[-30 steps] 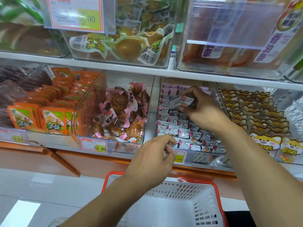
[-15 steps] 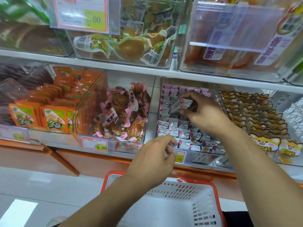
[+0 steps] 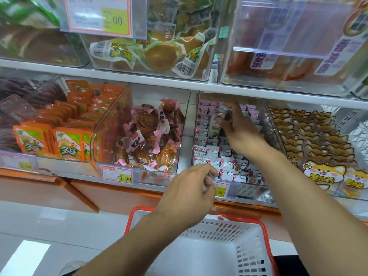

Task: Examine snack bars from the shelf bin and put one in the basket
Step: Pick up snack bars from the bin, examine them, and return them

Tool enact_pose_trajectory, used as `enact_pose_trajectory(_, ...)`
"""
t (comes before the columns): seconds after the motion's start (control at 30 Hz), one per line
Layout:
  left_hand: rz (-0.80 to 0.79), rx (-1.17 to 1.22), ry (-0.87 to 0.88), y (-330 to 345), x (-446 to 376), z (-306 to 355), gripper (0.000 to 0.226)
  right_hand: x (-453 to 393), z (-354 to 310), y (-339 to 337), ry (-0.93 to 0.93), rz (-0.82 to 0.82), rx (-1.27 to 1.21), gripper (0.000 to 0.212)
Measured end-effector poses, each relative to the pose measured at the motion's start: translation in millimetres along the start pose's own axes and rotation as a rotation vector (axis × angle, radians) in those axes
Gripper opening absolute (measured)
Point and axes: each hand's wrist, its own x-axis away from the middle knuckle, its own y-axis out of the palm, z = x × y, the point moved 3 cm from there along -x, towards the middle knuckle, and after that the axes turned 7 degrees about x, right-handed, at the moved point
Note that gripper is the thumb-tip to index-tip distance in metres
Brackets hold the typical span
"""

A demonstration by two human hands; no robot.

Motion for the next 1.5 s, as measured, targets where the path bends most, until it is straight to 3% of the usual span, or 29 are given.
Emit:
enact_pose_trajectory(0.17, 0.001, 0.0, -0.001, -1, 1, 1, 0.024, 2, 0, 3, -0.039, -0.103, 0.029, 0.039)
enact_pose_trajectory(0.37, -0.007, 0.004, -0.013, -1, 1, 3, 0.025, 5, 4, 7, -0.076, -0.157, 0.317, 0.026)
enact_pose_trajectory(0.53, -0.009, 0.005, -0.017, -2, 1, 4, 0.024, 4, 6, -8, 0.041, 0.04, 0.435, 0.034)
enact_pose_trajectory(0.67, -0.009, -0.004, -0.014, -2, 2, 4, 0.024, 7, 7, -3, 0.138, -0.049, 0.43, 0.015)
enact_pose_trajectory(0.73, -0.011, -0.003, -0.016, -2, 1, 3, 0.024, 8, 7, -2, 0.153, -0.01, 0.386, 0.027)
enact_pose_trajectory(0.93, -0.022, 0.048, -0.047, -2, 1, 0, 0.023, 17, 4, -26, 0.144, 0.356, -0.018, 0.007)
enact_pose_trajectory(1.03, -0.02, 0.231, -0.108, -2, 0, 0, 0.019, 37, -1, -40, 0.178, 0.561, -0.279, 0.004)
enact_pose_trajectory(1.1, -0.007, 0.42, -0.154, -3, 0, 1, 0.017, 53, -4, -44, 0.213, 0.611, -0.467, 0.004)
enact_pose_trajectory(1.2, 0.075, 0.605, -0.179, -8, -1, 4, 0.019, 78, -8, -43, 0.315, 0.545, -0.746, 0.006)
enact_pose_trajectory(1.3, 0.134, 0.777, -0.216, -13, -4, 6, 0.022, 104, -16, -32, 0.4, 0.354, -1.083, 0.009)
enact_pose_trajectory(1.5, 0.254, 0.86, -0.257, -26, -3, 5, 0.017, 119, -19, -20, 0.51, 0.119, -1.254, 0.006)
